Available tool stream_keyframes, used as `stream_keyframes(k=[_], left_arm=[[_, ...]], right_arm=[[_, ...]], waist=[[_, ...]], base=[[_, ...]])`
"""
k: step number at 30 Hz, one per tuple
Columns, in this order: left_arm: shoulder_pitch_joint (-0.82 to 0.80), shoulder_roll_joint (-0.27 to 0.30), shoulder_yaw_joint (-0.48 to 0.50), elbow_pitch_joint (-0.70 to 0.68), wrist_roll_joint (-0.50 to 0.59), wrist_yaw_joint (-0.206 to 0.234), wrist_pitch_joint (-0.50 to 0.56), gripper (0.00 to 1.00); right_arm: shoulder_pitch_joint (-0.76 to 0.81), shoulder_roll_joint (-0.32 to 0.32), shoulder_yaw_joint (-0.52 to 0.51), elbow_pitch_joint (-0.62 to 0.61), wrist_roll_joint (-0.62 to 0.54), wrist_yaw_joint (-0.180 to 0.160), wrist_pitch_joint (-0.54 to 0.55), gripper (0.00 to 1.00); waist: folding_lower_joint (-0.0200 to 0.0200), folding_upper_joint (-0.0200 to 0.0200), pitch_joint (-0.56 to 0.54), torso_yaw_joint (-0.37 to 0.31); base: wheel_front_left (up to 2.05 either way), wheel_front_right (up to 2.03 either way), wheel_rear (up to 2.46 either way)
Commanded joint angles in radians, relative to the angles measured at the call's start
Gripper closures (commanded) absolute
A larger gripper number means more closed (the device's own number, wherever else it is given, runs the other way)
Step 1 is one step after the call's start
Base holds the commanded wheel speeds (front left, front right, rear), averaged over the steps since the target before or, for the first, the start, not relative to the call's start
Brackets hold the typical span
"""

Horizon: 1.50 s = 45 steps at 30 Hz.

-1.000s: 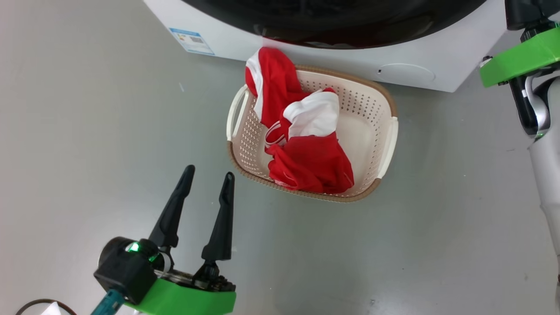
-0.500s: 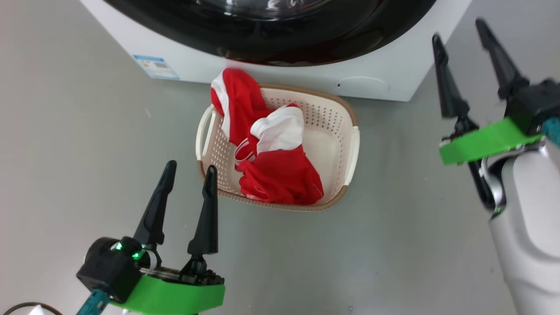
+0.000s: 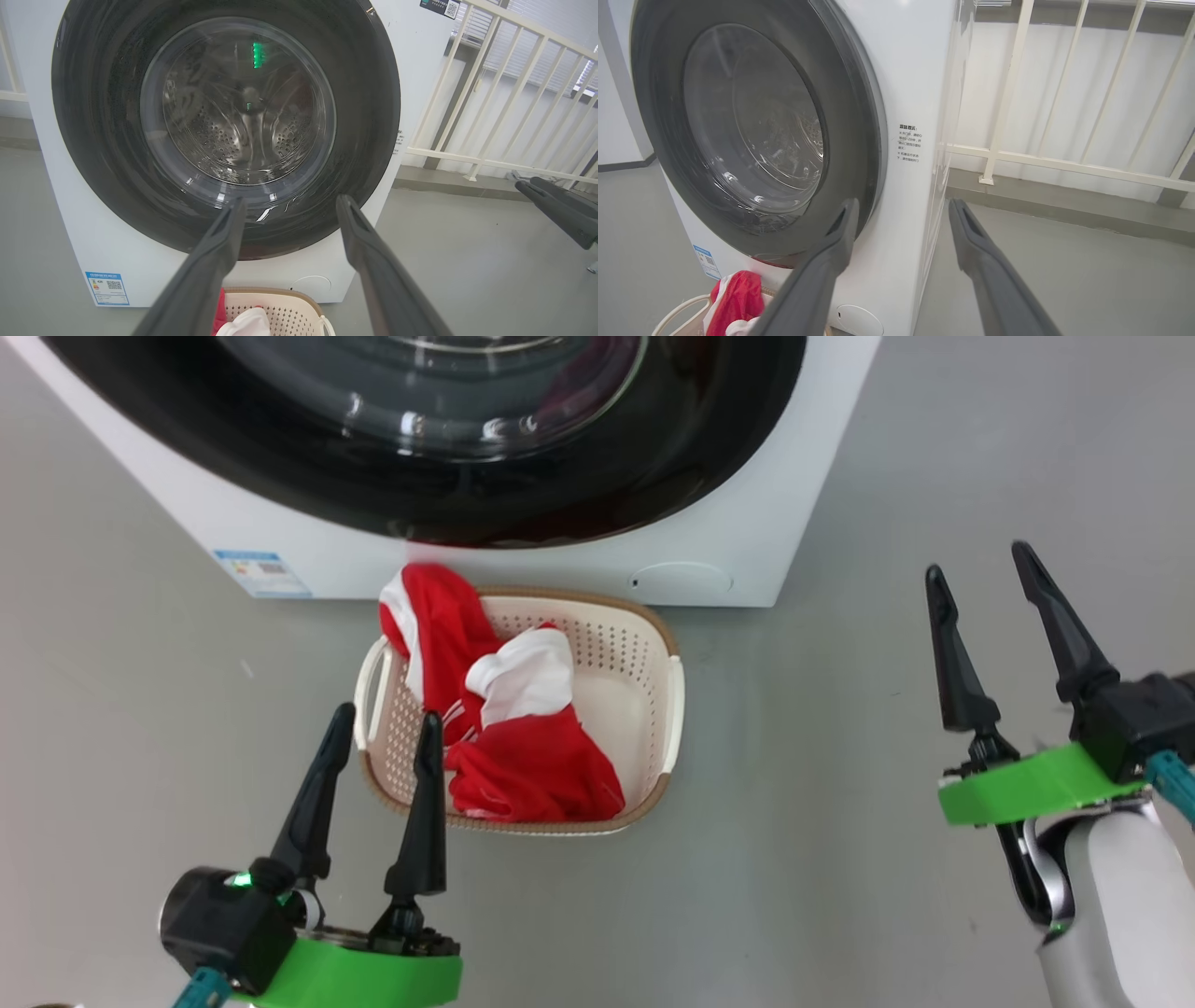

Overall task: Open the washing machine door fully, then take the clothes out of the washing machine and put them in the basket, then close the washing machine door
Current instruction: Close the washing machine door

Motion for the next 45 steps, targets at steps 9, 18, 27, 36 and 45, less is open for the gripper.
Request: stream_keyframes(k=[9,18,27,36,45], left_arm=[[0.043,0.009,0.058,0.002,0.038,-0.012,-0.008,0.0],[0.115,0.009,0.096,0.037,0.062,-0.013,-0.008,0.0],[0.193,0.01,0.136,0.06,0.093,-0.02,-0.008,0.0],[0.221,0.01,0.161,0.061,0.098,-0.025,-0.008,0.0],[0.225,0.01,0.16,0.059,0.116,-0.034,-0.008,0.0]], right_arm=[[0.153,0.027,-0.014,-0.1,-0.049,-0.004,0.001,0.0],[0.325,0.03,-0.01,-0.174,-0.004,-0.004,0.001,0.0],[0.442,0.031,-0.029,-0.233,0.016,-0.004,0.001,0.0],[0.493,0.031,-0.054,-0.246,0.049,-0.004,0.001,0.0],[0.507,0.031,-0.048,-0.247,0.063,-0.004,0.001,0.0]], waist=[[0.0,0.0,-0.12,-0.074],[0.0,0.0,-0.232,-0.091],[0.0,0.0,-0.304,-0.113],[0.0,0.0,-0.327,-0.125],[0.0,0.0,-0.32,-0.119]], base=[[0.0,0.0,0.0],[0.0,0.0,0.0],[0.0,0.0,0.0],[0.0,0.0,0.0],[0.0,0.0,0.0]])
